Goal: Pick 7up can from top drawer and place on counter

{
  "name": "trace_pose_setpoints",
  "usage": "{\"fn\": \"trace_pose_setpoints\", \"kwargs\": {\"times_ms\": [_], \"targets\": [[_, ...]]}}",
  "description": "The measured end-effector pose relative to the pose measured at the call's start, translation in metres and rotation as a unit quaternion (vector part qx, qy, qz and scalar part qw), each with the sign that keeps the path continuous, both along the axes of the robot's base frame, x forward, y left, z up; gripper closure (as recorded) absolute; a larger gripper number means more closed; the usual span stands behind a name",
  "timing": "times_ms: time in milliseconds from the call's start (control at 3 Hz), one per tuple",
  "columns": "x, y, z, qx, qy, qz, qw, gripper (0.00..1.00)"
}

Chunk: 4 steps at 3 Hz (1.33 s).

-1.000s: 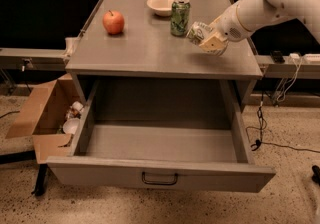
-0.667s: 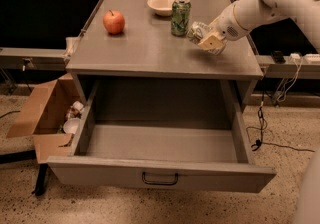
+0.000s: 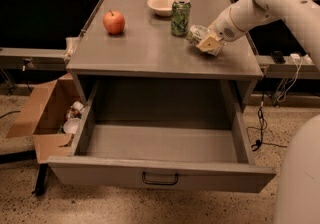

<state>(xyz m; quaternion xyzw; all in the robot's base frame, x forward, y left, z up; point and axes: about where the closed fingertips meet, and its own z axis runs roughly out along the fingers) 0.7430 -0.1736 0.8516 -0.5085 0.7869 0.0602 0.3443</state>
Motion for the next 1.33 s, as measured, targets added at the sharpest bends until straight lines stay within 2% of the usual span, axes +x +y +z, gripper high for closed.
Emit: {"fn": "trace_pose_setpoints", "kwargs": {"times_ms": [1000,1333], "targets": [[0.0,0.0,0.0014,0.0,0.0,0.0,1.0,0.07],[0.0023,0.0016,0.008,0.026,-0.005,0.01,0.9996,0.0]]}}
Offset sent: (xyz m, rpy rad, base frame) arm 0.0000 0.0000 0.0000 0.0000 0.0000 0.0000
